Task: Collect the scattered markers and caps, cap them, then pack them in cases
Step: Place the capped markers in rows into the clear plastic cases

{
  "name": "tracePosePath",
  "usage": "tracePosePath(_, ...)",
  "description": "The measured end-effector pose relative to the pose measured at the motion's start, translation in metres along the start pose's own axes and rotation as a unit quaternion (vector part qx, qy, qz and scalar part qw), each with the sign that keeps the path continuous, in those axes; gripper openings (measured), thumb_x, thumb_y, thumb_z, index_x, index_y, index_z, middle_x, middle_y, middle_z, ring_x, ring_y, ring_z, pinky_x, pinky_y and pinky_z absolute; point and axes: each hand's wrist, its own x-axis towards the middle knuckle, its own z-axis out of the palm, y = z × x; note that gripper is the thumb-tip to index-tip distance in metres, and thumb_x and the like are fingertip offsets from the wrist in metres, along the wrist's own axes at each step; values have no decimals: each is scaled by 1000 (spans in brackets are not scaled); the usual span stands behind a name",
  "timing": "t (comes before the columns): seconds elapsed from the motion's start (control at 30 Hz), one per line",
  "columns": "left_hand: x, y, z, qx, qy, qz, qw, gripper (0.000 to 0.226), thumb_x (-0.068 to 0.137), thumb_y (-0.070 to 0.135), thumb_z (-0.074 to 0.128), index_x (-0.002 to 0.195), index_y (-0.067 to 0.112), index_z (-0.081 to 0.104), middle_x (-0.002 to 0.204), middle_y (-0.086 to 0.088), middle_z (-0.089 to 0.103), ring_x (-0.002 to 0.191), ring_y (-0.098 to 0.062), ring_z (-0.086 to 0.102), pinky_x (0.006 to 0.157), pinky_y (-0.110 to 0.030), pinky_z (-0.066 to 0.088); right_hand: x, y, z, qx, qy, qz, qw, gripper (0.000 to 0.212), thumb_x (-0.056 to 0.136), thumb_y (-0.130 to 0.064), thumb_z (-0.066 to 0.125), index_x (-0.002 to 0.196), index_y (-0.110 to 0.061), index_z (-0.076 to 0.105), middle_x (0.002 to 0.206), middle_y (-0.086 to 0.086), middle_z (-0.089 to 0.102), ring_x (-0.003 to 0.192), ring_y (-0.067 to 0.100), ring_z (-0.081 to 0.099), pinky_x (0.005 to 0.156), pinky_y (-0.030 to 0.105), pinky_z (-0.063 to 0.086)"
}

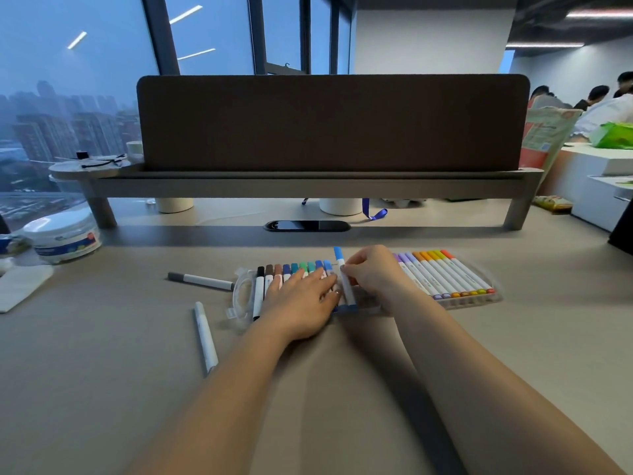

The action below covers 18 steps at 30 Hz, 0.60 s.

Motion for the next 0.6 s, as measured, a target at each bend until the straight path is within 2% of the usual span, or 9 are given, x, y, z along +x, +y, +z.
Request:
tracePosePath(0.23,2,-2,4,2,5,-2,1000,49,98,53,20,145,41,26,156,11,23,144,-19,19,114,-50,15,-4,2,10,-156,43,-79,984,13,92,-20,58,103,-17,64,97,4,64,88,18,58,75,29,50)
tracePosePath(0.4,0,0,2,-14,28,-1,1000,45,97,53,21,136,40,39,145,10,42,134,-20,35,110,-50,24,-11,-6,14,-246,30,-94,964,13,90,-10,58,103,-14,60,93,7,59,86,23,57,78,32,50)
tracePosePath(0.53,-11,-2,-7,-146,71,-36,986,34,95,42,46,127,32,54,132,4,55,119,-18,50,102,-37,40,-15,-3,15,-237,37,-116,964,11,91,-11,55,101,-11,60,100,9,60,92,24,57,84,36,52)
tracePosePath(0.6,-22,-14,-17,-165,121,-71,976,31,92,38,54,121,31,58,126,5,57,113,-15,52,98,-35,43,-16,-2,16,-235,43,-123,963,12,93,-16,55,102,-12,61,101,7,60,93,22,57,85,37,52)
